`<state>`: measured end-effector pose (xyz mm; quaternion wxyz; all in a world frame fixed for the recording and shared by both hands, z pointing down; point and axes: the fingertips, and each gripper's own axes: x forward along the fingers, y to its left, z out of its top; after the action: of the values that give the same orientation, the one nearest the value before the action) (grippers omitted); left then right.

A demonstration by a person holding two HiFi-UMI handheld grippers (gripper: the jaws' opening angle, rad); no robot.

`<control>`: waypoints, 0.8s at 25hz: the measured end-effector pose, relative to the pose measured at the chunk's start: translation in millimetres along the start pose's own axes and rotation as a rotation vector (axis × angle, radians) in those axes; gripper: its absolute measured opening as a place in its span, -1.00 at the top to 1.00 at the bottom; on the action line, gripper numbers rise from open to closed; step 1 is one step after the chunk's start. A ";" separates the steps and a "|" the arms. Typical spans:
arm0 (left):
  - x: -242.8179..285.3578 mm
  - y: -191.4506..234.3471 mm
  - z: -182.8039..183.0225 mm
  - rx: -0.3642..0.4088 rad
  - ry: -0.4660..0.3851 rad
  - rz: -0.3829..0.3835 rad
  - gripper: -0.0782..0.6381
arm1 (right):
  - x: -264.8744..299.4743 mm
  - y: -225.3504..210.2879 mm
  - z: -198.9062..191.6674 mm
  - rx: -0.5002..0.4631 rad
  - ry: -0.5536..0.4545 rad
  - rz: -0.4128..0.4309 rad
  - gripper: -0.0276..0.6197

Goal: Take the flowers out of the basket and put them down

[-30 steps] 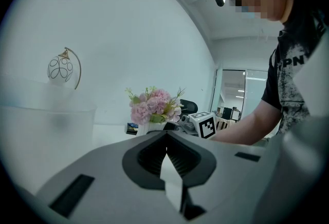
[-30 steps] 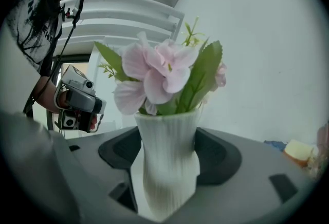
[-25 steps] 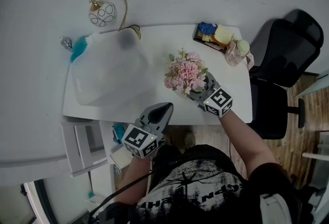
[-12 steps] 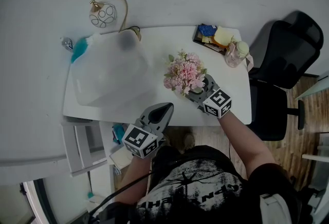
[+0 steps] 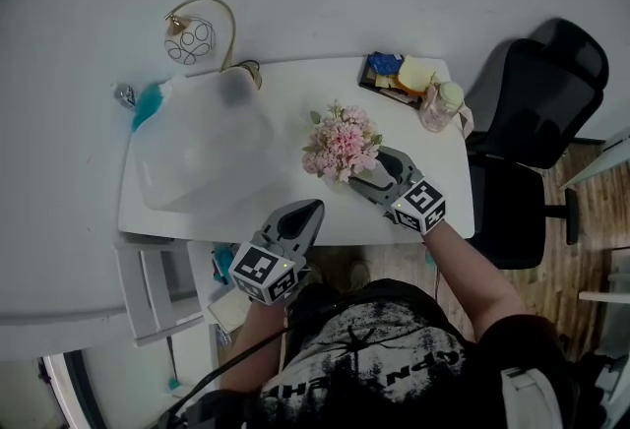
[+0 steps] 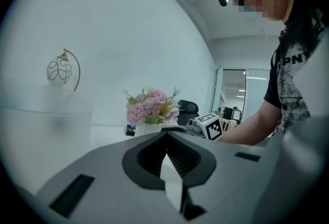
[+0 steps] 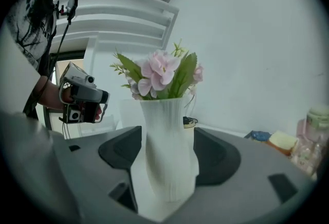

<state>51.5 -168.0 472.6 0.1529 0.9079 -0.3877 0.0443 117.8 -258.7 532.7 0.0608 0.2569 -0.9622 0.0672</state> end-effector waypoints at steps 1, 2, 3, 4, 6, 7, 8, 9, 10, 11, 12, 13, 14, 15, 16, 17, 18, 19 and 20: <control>0.5 -0.2 1.7 0.004 -0.002 -0.002 0.74 | -3.6 0.5 -0.3 -0.007 0.016 0.004 -0.08; 0.8 -0.1 3.0 0.007 -0.004 -0.003 0.74 | -7.3 1.2 0.1 -0.011 0.029 0.008 -0.07; 0.9 0.2 3.6 0.009 -0.005 -0.004 0.74 | -11.5 1.9 1.3 -0.014 0.036 0.008 -0.06; 0.9 0.4 3.7 0.010 -0.005 -0.006 0.74 | -16.1 2.4 3.4 -0.018 0.038 0.003 0.04; 0.9 -0.2 4.6 0.014 -0.006 -0.009 0.74 | -26.1 4.3 9.5 -0.033 0.035 -0.009 0.35; 0.9 -0.8 5.8 0.016 -0.009 -0.011 0.74 | -30.7 6.4 13.1 -0.039 0.034 -0.010 0.50; 0.8 -1.1 7.4 0.018 -0.013 -0.011 0.74 | -35.1 9.1 16.6 -0.043 0.035 -0.008 0.64; 0.6 -0.9 8.8 0.020 -0.017 -0.011 0.74 | -39.2 12.0 20.1 -0.045 0.037 -0.004 0.73; 0.5 -0.1 9.8 0.022 -0.020 -0.009 0.74 | -43.1 14.7 23.3 -0.045 0.039 -0.001 0.79; 0.1 1.2 10.5 0.024 -0.022 -0.007 0.74 | -46.9 17.1 26.1 -0.043 0.042 0.004 0.83; -0.5 2.6 11.1 0.026 -0.024 -0.004 0.74 | -50.7 19.6 28.3 -0.041 0.046 0.008 0.85; -1.3 3.9 11.6 0.027 -0.026 0.000 0.74 | -54.5 22.2 30.1 -0.045 0.050 0.011 0.86; -2.4 4.9 12.1 0.030 -0.028 0.003 0.74 | -58.3 25.2 31.7 -0.058 0.055 0.013 0.86; -3.5 5.7 12.3 0.033 -0.029 0.007 0.74 | -62.1 28.6 33.3 -0.077 0.061 0.013 0.86; -4.6 6.1 12.4 0.036 -0.030 0.010 0.74 | -65.8 32.2 34.3 -0.099 0.067 0.014 0.86; -5.5 6.3 12.0 0.038 -0.030 0.013 0.74 | -69.2 35.8 34.2 -0.118 0.074 0.014 0.86; -6.3 6.3 11.4 0.038 -0.031 0.015 0.74 | -72.3 39.1 33.2 -0.132 0.081 0.015 0.86; -6.9 6.3 10.6 0.038 -0.031 0.017 0.74 | -74.8 41.7 31.8 -0.141 0.088 0.015 0.86; -7.1 6.6 9.7 0.038 -0.031 0.019 0.74 | -76.4 43.4 31.0 -0.145 0.094 0.014 0.86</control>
<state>41.5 -170.4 463.5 0.1294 0.9076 -0.3976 0.0391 159.2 -189.2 486.4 0.1237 0.2415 -0.9625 0.0097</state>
